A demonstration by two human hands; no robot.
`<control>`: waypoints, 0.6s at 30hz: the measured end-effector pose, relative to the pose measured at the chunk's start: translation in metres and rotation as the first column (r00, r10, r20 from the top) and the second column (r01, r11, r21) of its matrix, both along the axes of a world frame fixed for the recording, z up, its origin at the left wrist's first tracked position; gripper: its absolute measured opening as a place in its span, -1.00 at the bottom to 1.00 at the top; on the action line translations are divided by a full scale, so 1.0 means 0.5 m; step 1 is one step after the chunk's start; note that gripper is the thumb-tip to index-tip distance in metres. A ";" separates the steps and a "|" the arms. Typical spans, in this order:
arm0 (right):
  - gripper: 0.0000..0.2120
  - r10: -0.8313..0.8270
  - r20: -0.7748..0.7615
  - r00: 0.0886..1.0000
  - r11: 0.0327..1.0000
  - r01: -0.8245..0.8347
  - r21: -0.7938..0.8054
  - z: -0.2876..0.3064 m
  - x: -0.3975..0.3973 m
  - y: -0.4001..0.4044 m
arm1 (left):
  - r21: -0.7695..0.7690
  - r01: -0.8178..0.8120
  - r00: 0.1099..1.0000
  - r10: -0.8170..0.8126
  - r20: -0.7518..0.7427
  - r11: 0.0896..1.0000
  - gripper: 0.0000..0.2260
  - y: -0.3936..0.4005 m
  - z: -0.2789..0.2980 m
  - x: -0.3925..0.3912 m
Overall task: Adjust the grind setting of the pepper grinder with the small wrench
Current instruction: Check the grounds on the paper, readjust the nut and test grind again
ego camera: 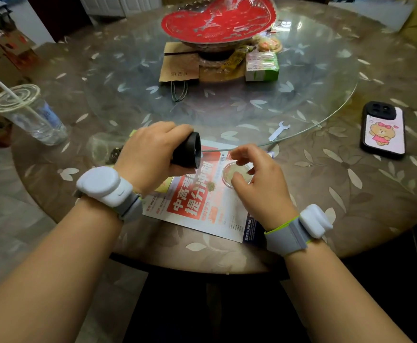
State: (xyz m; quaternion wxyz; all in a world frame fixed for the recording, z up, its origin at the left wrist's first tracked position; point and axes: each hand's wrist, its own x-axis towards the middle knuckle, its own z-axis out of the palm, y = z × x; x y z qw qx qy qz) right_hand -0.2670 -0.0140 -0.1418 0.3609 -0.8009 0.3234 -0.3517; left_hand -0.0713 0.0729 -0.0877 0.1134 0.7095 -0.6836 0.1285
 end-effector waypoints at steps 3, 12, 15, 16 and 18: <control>-0.64 -0.016 -0.089 0.996 1.000 0.015 -0.009 -0.002 0.002 -0.028 | -0.044 -0.010 0.996 0.006 -0.092 0.999 -0.42 0.004 -0.001 -0.014; -0.49 -0.340 -0.553 0.761 0.922 0.153 -0.357 -0.012 0.000 -0.154 | -0.055 0.023 0.981 -0.034 -0.192 0.998 -0.42 -0.009 -0.019 -0.051; -0.55 -0.330 -0.622 0.710 0.920 0.093 -0.381 -0.020 -0.008 -0.174 | -0.081 -0.008 0.962 -0.014 -0.273 0.997 -0.42 -0.003 -0.012 -0.045; -0.59 -0.348 -0.606 0.715 0.906 0.091 -0.412 -0.022 -0.009 -0.179 | -0.101 -0.031 0.946 -0.003 -0.323 0.994 -0.42 0.000 -0.009 -0.041; -0.67 -0.393 -0.563 0.727 0.874 0.105 -0.475 -0.023 -0.010 -0.184 | -0.163 -0.091 0.893 0.008 -0.449 0.982 -0.41 0.006 -0.006 -0.035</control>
